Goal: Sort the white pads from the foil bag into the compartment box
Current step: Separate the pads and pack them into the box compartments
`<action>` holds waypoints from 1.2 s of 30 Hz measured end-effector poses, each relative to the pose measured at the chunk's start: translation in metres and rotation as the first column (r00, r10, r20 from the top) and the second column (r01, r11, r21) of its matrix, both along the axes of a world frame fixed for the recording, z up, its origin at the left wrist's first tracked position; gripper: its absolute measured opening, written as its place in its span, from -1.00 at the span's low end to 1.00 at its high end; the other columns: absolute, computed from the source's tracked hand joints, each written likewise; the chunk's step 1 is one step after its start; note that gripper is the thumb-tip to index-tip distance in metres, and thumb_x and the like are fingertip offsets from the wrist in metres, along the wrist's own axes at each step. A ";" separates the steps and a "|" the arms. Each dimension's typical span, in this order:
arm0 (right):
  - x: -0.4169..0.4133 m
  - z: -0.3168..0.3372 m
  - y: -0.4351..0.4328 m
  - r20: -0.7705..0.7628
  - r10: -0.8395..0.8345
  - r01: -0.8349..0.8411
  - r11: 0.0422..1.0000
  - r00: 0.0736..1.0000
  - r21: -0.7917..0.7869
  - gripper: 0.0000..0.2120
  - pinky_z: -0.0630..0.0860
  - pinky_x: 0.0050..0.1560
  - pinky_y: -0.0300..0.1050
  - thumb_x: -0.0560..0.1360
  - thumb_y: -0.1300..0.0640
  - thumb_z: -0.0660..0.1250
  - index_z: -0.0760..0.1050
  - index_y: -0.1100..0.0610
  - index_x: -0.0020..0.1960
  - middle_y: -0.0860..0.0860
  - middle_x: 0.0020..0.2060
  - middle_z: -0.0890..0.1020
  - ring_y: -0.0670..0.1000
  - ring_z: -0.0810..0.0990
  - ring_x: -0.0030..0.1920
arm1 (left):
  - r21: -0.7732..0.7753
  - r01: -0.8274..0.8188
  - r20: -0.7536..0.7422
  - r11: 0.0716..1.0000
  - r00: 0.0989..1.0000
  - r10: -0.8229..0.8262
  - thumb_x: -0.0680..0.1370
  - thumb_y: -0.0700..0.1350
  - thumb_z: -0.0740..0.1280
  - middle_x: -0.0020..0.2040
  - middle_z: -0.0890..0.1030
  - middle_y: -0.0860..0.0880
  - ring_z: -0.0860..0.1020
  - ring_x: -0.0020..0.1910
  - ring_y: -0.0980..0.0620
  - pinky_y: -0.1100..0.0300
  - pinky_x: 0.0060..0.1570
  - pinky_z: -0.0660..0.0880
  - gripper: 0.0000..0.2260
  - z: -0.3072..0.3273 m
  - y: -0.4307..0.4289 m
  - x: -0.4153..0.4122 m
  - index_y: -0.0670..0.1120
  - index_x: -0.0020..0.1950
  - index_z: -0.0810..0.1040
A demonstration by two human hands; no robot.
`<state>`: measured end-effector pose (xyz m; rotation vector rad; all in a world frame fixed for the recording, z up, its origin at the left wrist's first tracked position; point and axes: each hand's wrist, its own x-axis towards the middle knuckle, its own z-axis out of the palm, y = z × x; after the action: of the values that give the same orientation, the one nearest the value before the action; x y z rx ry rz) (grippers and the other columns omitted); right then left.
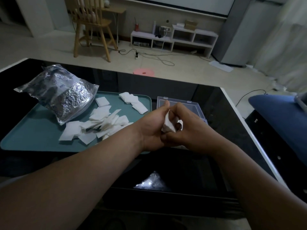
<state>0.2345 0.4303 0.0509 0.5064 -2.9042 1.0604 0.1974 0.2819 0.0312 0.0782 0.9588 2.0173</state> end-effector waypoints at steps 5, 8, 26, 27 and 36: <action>0.001 -0.001 0.012 0.017 -0.105 0.107 0.979 0.994 -0.176 -0.66 0.49 -0.04 -0.42 0.45 0.14 0.56 0.43 0.07 0.08 -0.10 0.01 0.60 -0.19 0.58 0.02 | 0.063 -0.127 0.091 0.990 0.988 0.121 0.64 0.00 0.00 -0.10 0.59 -0.15 0.50 -0.17 -0.01 0.06 -0.04 0.48 -0.58 -0.001 0.008 -0.001 -0.17 0.28 0.53; -0.002 -0.004 0.024 0.099 -0.126 0.144 0.970 0.987 -0.198 -0.68 0.48 0.12 -0.29 0.50 0.03 0.54 0.48 -0.03 0.16 -0.19 0.12 0.61 -0.22 0.58 0.15 | 0.045 -0.266 0.109 0.963 0.960 0.260 0.58 -0.20 0.05 -0.09 0.63 -0.22 0.57 -0.26 -0.04 0.06 -0.14 0.61 -0.59 -0.003 0.014 0.000 -0.30 0.36 0.47; -0.003 -0.003 0.064 0.221 -0.486 0.533 0.793 0.846 -0.294 -0.88 0.57 -0.19 -0.09 0.56 0.14 0.46 0.55 0.13 0.03 0.09 -0.09 0.69 0.06 0.69 -0.13 | -0.333 -0.475 -0.590 0.815 0.779 0.213 0.66 -0.23 0.20 0.18 0.55 -0.05 0.60 0.04 0.00 0.03 0.09 0.61 -0.64 -0.011 0.061 0.001 0.02 0.44 0.39; -0.003 -0.001 0.072 0.236 -0.521 0.572 0.759 0.820 -0.312 -0.89 0.55 -0.19 -0.07 0.55 0.15 0.46 0.56 0.13 0.02 0.11 -0.09 0.69 0.07 0.67 -0.14 | -0.365 -0.505 -0.654 0.782 0.737 0.171 0.67 -0.20 0.21 0.18 0.55 -0.03 0.59 0.06 0.00 0.06 0.11 0.60 -0.65 -0.013 0.061 -0.001 0.03 0.45 0.38; 0.000 -0.029 0.094 0.174 -0.648 0.658 0.753 0.741 -0.002 -0.91 0.58 -0.19 -0.02 0.48 0.18 0.47 0.57 0.17 -0.09 0.05 -0.19 0.65 0.06 0.62 -0.17 | -0.649 -0.579 -0.709 0.493 0.228 -0.667 0.61 -0.08 0.20 0.17 0.59 -0.04 0.50 0.17 -0.09 -0.04 0.17 0.46 -0.82 -0.045 0.063 0.007 0.00 0.14 0.55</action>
<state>0.2346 0.5245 0.0224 -0.6133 -2.7696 1.0855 0.2041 0.3450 -0.0141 0.9525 2.7387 0.7788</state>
